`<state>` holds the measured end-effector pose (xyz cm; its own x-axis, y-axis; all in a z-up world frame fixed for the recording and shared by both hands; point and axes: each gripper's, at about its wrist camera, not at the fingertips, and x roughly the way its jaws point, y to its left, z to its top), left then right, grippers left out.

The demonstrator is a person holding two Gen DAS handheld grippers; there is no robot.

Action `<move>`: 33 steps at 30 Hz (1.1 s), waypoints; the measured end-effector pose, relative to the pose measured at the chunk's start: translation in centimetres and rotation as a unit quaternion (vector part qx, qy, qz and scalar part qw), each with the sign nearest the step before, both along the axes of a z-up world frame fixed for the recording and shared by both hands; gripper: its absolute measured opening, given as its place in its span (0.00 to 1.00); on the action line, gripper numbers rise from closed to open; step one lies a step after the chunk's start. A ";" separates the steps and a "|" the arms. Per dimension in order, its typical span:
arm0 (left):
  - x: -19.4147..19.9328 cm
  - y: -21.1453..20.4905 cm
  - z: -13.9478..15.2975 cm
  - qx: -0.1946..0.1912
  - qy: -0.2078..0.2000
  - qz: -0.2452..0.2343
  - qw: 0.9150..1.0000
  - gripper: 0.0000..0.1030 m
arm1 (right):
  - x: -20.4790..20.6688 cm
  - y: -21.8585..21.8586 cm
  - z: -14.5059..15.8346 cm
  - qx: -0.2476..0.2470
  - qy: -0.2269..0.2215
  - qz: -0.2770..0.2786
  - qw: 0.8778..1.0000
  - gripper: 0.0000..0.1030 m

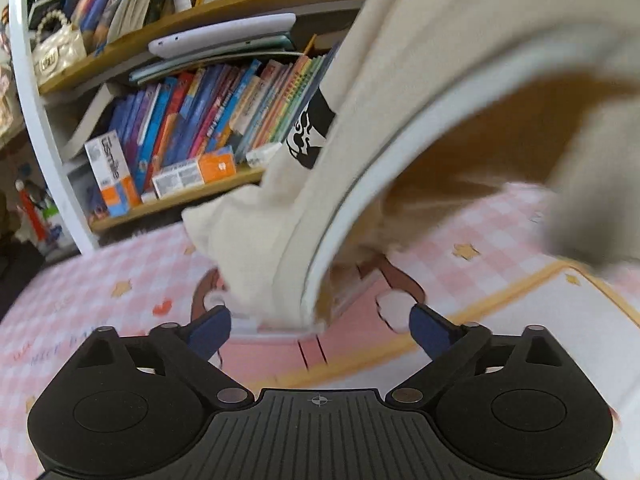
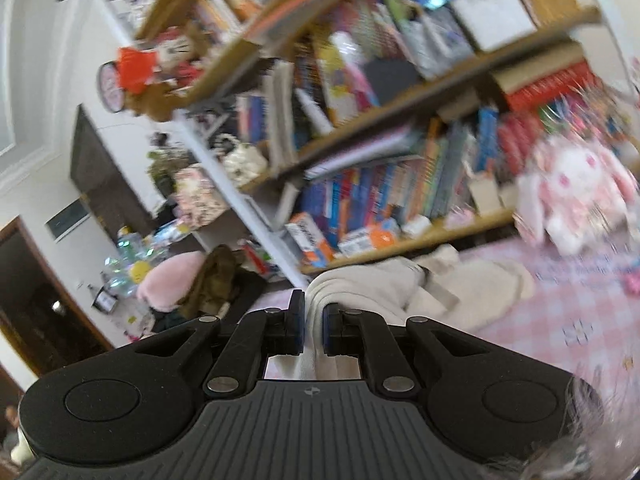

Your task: Fold clothes

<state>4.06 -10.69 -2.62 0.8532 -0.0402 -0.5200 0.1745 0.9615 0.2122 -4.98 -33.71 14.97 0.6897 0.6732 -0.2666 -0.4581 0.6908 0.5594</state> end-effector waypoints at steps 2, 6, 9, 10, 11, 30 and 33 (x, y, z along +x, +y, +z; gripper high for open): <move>1.3 0.4 0.1 -0.007 -0.001 0.023 1.000 0.72 | -0.3 0.0 0.6 -0.002 -0.008 0.005 1.000 0.07; 2.0 3.7 1.2 -0.081 0.002 0.069 0.994 0.26 | -0.9 -1.0 1.0 -0.009 -0.015 -0.003 1.000 0.07; 1.2 6.8 2.6 -0.126 -0.013 0.107 0.986 0.16 | -1.2 -1.4 0.8 -0.015 -0.016 -0.003 1.000 0.07; 0.6 8.0 3.3 -0.143 -0.025 0.122 0.982 0.15 | -1.3 -1.5 0.8 -0.017 -0.016 -0.003 1.000 0.07; -0.1 9.4 4.2 -0.159 -0.039 0.138 0.977 0.14 | -1.3 -1.6 0.7 -0.019 -0.016 -0.003 1.000 0.07; -15.3 19.4 29.0 -0.140 -0.408 0.223 0.874 0.13 | -5.1 1.6 6.1 0.179 -0.165 0.273 0.930 0.05; -12.3 19.4 29.5 -0.140 -0.386 0.203 0.889 0.14 | -4.5 0.9 5.8 0.230 -0.150 0.275 0.921 0.05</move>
